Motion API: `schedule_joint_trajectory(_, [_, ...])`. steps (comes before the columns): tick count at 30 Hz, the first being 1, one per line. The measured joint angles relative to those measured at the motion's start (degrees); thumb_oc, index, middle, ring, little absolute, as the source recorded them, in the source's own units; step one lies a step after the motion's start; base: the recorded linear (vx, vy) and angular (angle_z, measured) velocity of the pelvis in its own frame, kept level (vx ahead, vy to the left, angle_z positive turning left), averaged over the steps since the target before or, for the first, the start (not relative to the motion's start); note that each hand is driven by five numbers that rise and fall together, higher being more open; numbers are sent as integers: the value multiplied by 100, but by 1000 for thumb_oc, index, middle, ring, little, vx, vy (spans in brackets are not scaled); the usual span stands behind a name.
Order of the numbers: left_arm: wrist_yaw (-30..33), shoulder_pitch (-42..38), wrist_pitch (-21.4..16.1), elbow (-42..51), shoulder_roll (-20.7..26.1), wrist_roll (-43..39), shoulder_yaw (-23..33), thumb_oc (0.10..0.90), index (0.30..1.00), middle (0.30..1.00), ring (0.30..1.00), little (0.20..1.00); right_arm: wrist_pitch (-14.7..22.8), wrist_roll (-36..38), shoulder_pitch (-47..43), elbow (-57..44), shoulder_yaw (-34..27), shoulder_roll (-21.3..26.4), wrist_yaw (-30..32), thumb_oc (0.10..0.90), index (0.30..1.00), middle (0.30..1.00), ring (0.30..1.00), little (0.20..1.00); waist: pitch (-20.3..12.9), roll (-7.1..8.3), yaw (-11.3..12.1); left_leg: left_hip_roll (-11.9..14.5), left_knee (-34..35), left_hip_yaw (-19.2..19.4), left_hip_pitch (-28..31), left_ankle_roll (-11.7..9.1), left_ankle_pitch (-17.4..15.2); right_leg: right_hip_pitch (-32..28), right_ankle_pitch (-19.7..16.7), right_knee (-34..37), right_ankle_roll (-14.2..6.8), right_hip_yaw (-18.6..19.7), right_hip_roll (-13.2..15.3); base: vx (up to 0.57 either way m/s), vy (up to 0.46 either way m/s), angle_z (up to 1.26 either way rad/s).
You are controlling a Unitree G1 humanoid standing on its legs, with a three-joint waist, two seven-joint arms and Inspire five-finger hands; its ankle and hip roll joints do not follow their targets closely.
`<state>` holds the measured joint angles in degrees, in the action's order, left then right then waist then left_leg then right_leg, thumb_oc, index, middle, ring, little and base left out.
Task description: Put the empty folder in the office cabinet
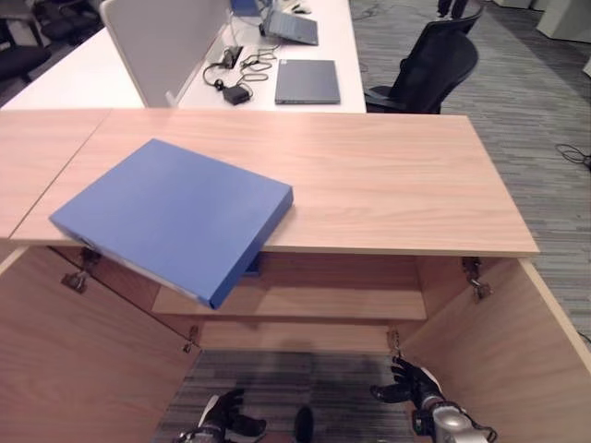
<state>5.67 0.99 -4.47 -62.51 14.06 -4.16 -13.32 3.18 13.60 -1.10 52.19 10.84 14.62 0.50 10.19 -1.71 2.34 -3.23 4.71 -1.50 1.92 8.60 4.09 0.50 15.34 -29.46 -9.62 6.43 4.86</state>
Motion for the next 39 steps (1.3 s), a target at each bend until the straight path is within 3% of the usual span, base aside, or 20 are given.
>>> schedule_joint_trajectory(1, [16,-1,-2,-13,5,1,17,800,900,900,900,900,0,0,-13,0,28,17,10,800,900,900,900,900,18,-106,-58,119,3,3,-24,-38,17,70,4,537,47,-195,-28,94,-48,-14])
schedule_joint_trajectory(3, [39,-60,-15,-119,79,-3,86,800,900,900,900,900,-26,2,83,60,157,32,39,800,900,900,900,900,45,-43,-177,190,28,-42,-47,-307,47,244,-331,1771,107,-312,-5,62,-54,17])
schedule_joint_trajectory(5, [55,-46,-72,-46,80,-1,179,800,900,900,900,900,-47,1,236,57,158,28,67,800,900,900,900,900,47,128,-212,98,30,-138,16,-386,62,179,-1083,2084,243,-422,114,80,-50,45])
schedule_joint_trajectory(6, [69,-6,-90,9,3,0,175,800,900,900,900,900,-62,2,316,53,148,87,78,800,900,900,900,900,29,71,-206,204,31,-211,30,-536,48,35,-1232,2375,445,-456,9,90,-41,31])
schedule_joint_trajectory(9, [80,262,-59,-21,-78,-7,274,800,900,900,900,900,-62,2,358,-16,143,184,79,800,900,900,900,900,12,27,-201,445,30,-218,118,-822,45,-455,-1641,3170,597,-531,-211,63,-62,-1])
schedule_joint_trajectory(11, [80,282,-61,8,-81,0,281,800,900,900,900,900,-69,0,378,-39,166,246,57,800,900,900,900,900,13,25,-198,495,30,-239,176,-883,48,-647,-1802,3483,637,-542,-269,28,-46,3])
schedule_joint_trajectory(15, [72,334,-60,27,-93,7,240,800,900,900,900,900,-68,1,361,-51,162,269,74,800,900,900,900,900,-37,-40,-196,579,31,-272,269,-1024,52,-761,-1803,3493,711,-554,-352,2,-72,3])
schedule_joint_trajectory(32, [73,449,-53,-45,-95,0,238,800,900,900,900,900,-100,10,582,1,175,268,83,800,900,900,900,900,-292,-198,-185,615,30,-698,18,-1093,76,-701,-1776,3451,809,-610,-513,-60,-71,10])
schedule_joint_trajectory(33, [74,431,-50,-53,-104,-4,236,800,900,900,900,900,-100,13,581,7,175,279,90,800,900,900,900,900,-274,-219,-188,615,20,-709,-26,-1123,111,-683,-1788,3448,846,-635,-535,-150,50,28])
schedule_joint_trajectory(35, [84,319,-53,-116,-129,-11,217,800,900,900,900,900,-94,23,568,32,175,306,120,800,900,900,900,900,-246,-280,-195,592,-183,-820,-294,-1419,229,-631,-1795,3442,864,-724,-581,-59,121,52])
schedule_joint_trajectory(36, [101,64,-51,-188,-135,-49,268,800,900,900,900,900,-107,47,525,44,191,332,133,800,900,900,900,900,-85,-81,-208,739,-392,-166,-469,-1742,-165,-592,-1944,3448,1039,-953,-305,85,172,95])
schedule_joint_trajectory(37, [127,-121,-42,-252,-30,-73,401,800,900,900,900,900,-105,72,481,39,180,336,148,800,900,900,900,900,-6,69,-229,1028,-628,613,-582,-1745,-170,-636,-1884,3448,1060,-1144,-58,102,109,83])
schedule_joint_trajectory(38, [122,-138,-72,-248,4,-126,420,800,900,900,900,900,-106,85,493,50,168,360,150,800,900,900,900,900,30,169,-227,1246,-580,676,-497,-1811,-139,-698,-1829,3448,1045,-1117,-9,100,159,61])
schedule_joint_trajectory(39, [120,-141,-76,-243,7,-126,403,800,900,900,900,900,-111,93,507,58,138,405,152,800,900,900,900,900,34,122,-220,1465,-492,491,-351,-1864,-107,-784,-1797,3452,1024,-1135,-1,62,129,17])
